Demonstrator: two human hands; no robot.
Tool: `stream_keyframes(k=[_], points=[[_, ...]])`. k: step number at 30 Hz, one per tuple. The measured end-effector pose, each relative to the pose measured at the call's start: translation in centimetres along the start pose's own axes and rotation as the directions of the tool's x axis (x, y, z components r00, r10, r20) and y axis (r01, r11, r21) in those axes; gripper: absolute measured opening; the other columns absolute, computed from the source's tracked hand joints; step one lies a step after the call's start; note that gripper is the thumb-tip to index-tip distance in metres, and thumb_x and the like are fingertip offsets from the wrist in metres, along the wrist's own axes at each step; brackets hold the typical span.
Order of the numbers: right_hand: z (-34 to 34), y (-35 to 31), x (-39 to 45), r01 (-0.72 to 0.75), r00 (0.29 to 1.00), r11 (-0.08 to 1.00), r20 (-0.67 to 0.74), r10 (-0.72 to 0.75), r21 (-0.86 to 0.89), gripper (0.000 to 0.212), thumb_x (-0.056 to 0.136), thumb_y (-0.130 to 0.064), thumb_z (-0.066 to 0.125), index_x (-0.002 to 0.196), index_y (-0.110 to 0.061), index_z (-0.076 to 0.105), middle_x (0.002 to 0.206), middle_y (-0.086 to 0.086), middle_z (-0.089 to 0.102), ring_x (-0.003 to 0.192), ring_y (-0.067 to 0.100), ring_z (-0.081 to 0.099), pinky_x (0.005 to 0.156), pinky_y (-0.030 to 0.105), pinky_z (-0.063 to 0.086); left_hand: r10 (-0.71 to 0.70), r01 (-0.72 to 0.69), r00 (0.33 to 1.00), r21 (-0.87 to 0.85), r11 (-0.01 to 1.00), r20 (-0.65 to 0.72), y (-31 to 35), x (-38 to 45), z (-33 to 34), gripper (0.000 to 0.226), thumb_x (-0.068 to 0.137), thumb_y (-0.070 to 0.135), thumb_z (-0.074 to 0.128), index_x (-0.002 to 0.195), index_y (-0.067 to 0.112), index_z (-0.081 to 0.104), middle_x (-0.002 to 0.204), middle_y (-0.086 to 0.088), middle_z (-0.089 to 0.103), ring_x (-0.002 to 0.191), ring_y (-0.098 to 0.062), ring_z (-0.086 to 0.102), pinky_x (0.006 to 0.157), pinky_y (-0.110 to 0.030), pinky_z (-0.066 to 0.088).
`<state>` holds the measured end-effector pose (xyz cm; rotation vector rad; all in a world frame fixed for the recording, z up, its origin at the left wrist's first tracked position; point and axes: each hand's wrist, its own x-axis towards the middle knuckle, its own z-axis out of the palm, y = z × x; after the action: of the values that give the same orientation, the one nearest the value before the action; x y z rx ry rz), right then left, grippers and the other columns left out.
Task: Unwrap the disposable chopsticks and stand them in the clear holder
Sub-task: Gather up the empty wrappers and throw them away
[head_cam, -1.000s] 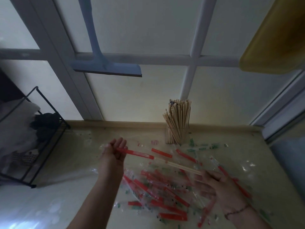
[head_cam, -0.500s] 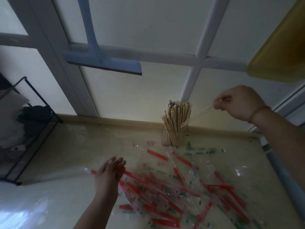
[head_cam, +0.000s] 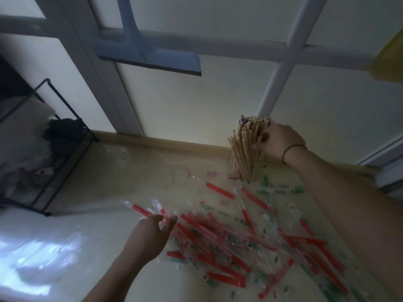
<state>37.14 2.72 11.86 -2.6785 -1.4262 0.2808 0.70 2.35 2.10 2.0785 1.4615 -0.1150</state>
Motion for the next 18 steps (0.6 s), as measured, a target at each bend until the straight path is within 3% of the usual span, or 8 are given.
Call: stream_keyframes(k=[4,6,7,9,11,13,15,18], points=[[-1.2,4.1,-5.2,0.049,0.972,0.907,-0.228,0.053,0.419,0.029,0.082,-0.051,0.065,0.091,-0.024,0.071,0.082,-0.003,0.069,0.076,0.017,0.065,0.076,0.031,0.054,-0.001,-0.023,0.998,0.358,0.933,0.067,-1.0,-0.1,-2.2,0.086,0.079,0.084,0.018,0.110,0.022,0.068,0.091,0.006,0.070,0.073,-0.006,0.065,0.064,-0.021,0.052],[0.4,8.3,-8.9,0.023,0.964,0.845,-0.236,0.123,0.535,0.038,0.077,-0.056,0.066,0.093,-0.022,0.071,0.084,0.001,0.072,0.072,0.018,0.066,0.072,0.032,0.054,0.215,-0.167,0.976,0.495,0.853,-0.040,-0.8,-0.2,-2.3,0.102,0.066,0.096,0.015,0.122,0.026,0.062,0.106,0.006,0.069,0.090,-0.011,0.066,0.075,-0.027,0.056],[1.9,10.9,-10.8,-0.056,0.973,0.840,-0.158,0.167,0.540,0.048,0.073,-0.060,0.071,0.099,-0.020,0.070,0.091,0.004,0.073,0.075,0.020,0.066,0.073,0.034,0.054,0.374,-0.304,0.927,0.530,0.791,-0.027,-0.3,-0.2,-1.7,0.111,0.059,0.100,0.021,0.136,0.026,0.053,0.122,0.001,0.065,0.106,-0.018,0.063,0.086,-0.034,0.054],[5.1,15.2,-14.4,-0.271,0.960,0.900,0.162,0.228,0.340,0.091,0.058,-0.075,0.068,0.130,-0.019,0.057,0.127,0.009,0.063,0.105,0.025,0.061,0.090,0.036,0.049,0.618,-0.588,0.768,0.568,0.576,0.168,1.6,-0.1,0.1,0.131,0.045,0.099,0.036,0.154,0.027,0.026,0.153,-0.011,0.039,0.136,-0.034,0.040,0.108,-0.053,0.035],[8.8,18.5,-17.0,-0.212,0.894,0.977,0.408,0.185,0.023,0.140,0.037,-0.099,0.046,0.153,-0.024,0.020,0.156,0.005,0.030,0.139,0.027,0.034,0.112,0.037,0.033,0.702,-0.769,0.590,0.543,0.337,0.399,4.3,1.0,2.4,0.143,0.039,0.097,0.048,0.157,0.028,0.007,0.164,-0.015,0.006,0.148,-0.041,0.007,0.114,-0.063,0.009],[11.4,19.1,-18.4,-0.086,0.861,0.988,0.490,0.137,-0.126,0.152,0.025,-0.104,0.035,0.153,-0.033,-0.007,0.162,0.000,0.004,0.149,0.026,0.008,0.120,0.042,0.019,0.643,-0.820,0.542,0.510,0.261,0.542,6.5,2.2,4.6,0.150,0.040,0.092,0.063,0.156,0.030,-0.009,0.162,-0.015,-0.019,0.147,-0.042,-0.016,0.111,-0.068,-0.012],[12.4,17.8,-19.1,-0.011,0.861,0.984,0.499,0.102,-0.180,0.156,0.019,-0.104,0.031,0.149,-0.035,-0.020,0.162,-0.001,-0.013,0.149,0.029,-0.009,0.118,0.052,0.007,0.597,-0.825,0.540,0.515,0.234,0.593,7.7,3.0,6.3,0.151,0.046,0.088,0.068,0.150,0.032,-0.026,0.155,-0.014,-0.036,0.141,-0.042,-0.032,0.105,-0.065,-0.028],[13.1,16.4,-19.5,0.030,0.853,0.966,0.509,0.110,-0.258,0.151,0.035,-0.100,0.047,0.148,-0.030,-0.024,0.162,0.006,-0.014,0.148,0.034,-0.008,0.114,0.061,-0.002,0.554,-0.836,0.529,0.506,0.211,0.642,8.9,3.5,7.8,0.148,0.052,0.085,0.069,0.144,0.036,-0.036,0.147,-0.012,-0.048,0.135,-0.042,-0.040,0.098,-0.060,-0.037]])
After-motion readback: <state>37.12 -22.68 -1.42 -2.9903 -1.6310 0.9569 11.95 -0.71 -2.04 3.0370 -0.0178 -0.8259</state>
